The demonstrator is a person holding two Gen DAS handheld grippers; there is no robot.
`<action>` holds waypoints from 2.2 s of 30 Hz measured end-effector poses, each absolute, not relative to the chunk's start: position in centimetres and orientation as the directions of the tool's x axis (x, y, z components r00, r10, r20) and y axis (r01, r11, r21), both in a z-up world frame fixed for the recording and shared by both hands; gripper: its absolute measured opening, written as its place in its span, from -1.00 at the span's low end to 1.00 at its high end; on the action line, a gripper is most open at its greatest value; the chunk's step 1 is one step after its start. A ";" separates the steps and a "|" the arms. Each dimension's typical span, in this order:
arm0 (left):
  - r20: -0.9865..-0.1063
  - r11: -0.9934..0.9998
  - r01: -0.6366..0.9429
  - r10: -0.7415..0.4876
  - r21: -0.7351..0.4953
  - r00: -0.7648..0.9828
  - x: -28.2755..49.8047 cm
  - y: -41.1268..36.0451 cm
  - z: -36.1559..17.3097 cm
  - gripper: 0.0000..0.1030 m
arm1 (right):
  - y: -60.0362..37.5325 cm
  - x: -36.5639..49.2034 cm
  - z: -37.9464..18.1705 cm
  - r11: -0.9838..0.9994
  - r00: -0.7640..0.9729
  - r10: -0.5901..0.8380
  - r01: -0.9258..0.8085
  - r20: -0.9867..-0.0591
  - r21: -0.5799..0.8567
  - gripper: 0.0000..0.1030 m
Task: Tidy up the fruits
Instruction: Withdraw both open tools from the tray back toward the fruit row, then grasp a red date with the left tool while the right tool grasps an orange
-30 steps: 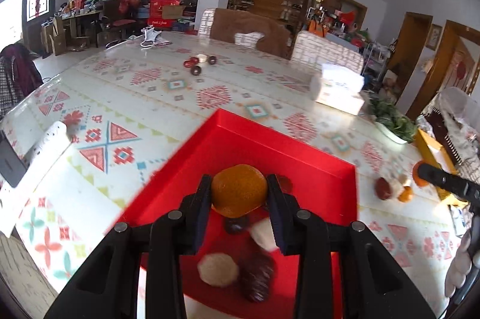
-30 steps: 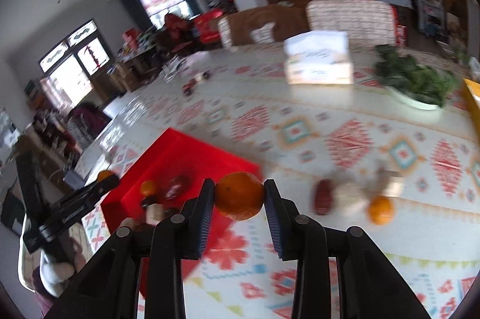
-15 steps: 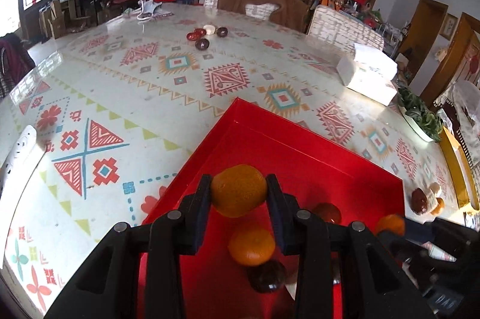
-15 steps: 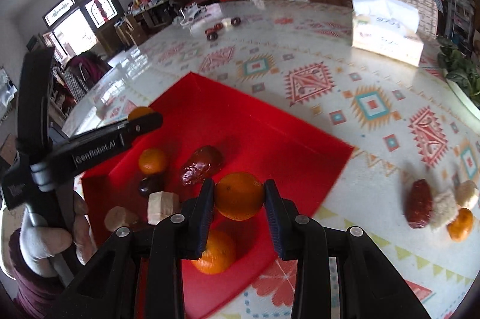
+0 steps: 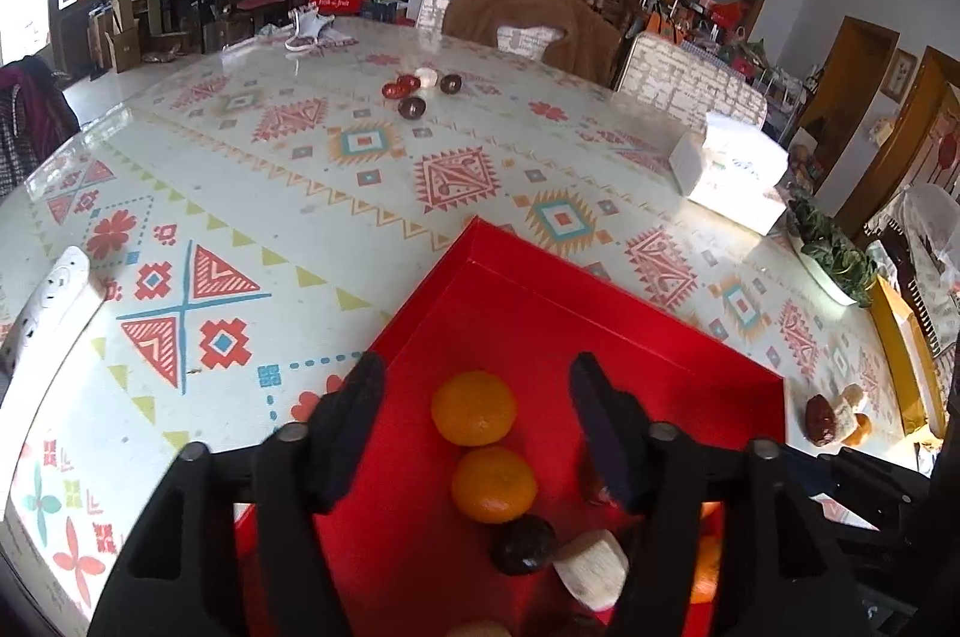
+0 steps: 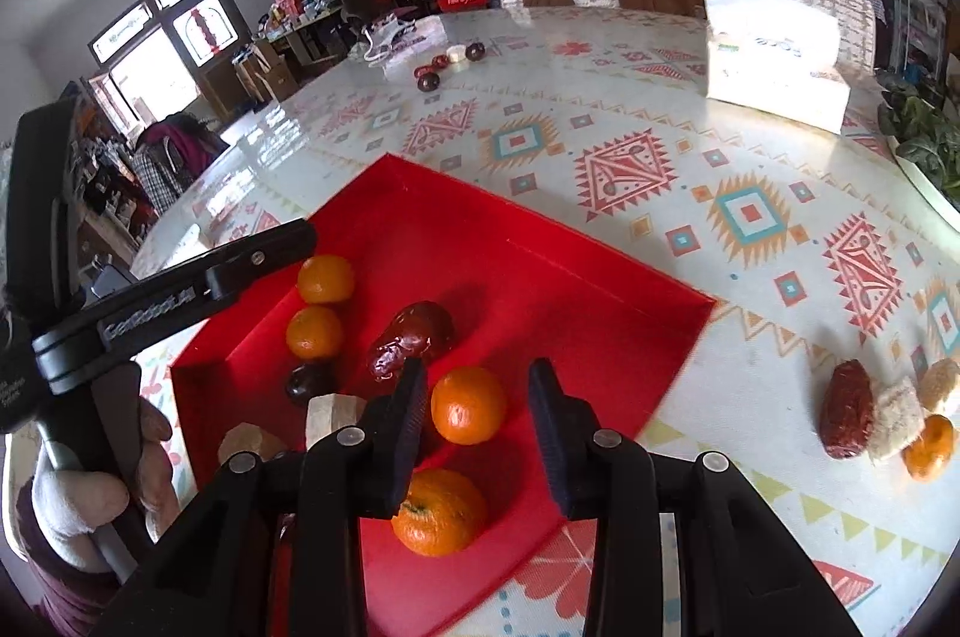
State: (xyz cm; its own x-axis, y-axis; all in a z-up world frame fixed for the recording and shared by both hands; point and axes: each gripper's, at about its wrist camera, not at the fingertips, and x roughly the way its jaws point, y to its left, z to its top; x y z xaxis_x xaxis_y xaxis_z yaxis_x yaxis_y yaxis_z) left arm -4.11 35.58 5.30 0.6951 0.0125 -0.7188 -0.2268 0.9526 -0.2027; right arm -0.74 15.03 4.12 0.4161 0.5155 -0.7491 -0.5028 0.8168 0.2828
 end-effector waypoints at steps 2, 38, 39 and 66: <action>-0.705 0.953 -0.226 0.020 -0.200 0.709 -5.0 34.8 6.1 0.55 | 14.3 -1.1 4.6 0.820 0.429 0.519 -0.495 -0.740 0.288 -0.25; -0.686 0.997 -0.052 0.083 0.065 0.723 -12.6 12.0 8.1 0.67 | -8.2 -7.1 5.3 0.874 0.613 0.470 -0.223 -0.635 0.431 -0.07; -0.689 0.997 -0.047 0.080 0.067 0.721 -12.5 11.7 8.0 0.67 | -8.6 -7.1 5.1 0.875 0.613 0.467 -0.216 -0.637 0.434 -0.07; -0.760 0.979 0.103 -0.202 -0.175 0.618 -8.3 10.5 2.8 0.67 | -9.6 1.1 1.7 0.918 0.562 0.385 -0.153 -0.732 0.366 -0.06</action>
State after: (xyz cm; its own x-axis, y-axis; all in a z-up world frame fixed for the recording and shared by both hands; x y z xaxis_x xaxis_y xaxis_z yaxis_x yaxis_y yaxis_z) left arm -8.30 10.48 2.77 0.6184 -0.2015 -0.7596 0.1035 0.9790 -0.1755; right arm 1.06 -9.63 1.68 0.5616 0.3854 -0.7322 -0.1533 0.9181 0.3656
